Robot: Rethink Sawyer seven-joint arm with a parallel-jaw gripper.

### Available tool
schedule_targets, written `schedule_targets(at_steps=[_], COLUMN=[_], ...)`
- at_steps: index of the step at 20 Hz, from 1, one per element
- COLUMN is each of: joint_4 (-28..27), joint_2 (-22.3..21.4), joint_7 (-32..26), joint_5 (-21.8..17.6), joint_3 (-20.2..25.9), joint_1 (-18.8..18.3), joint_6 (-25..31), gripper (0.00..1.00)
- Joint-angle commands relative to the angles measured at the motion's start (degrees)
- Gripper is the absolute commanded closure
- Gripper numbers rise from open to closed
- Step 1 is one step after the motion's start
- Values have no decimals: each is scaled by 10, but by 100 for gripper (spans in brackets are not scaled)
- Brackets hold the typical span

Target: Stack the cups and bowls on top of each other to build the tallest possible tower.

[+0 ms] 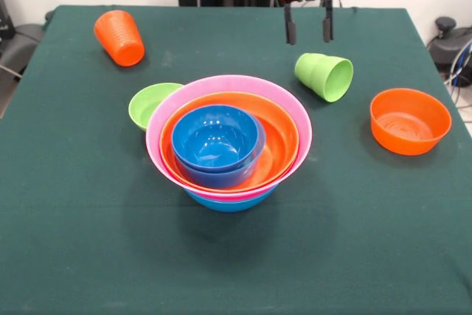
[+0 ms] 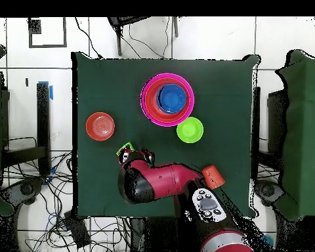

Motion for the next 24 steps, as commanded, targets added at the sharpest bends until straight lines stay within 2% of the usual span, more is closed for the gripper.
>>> schedule_targets(at_steps=[1,12,18,24], joint_4=[-6,-25,-31,-39], joint_2=[19,42,64,85], joint_7=[68,87,108,96], joint_5=[27,68,106,121], joint_3=[3,0,-35,-61], joint_1=[-1,50,112,137], joint_6=[35,-3,-49,-68], gripper=[0,0,0,0])
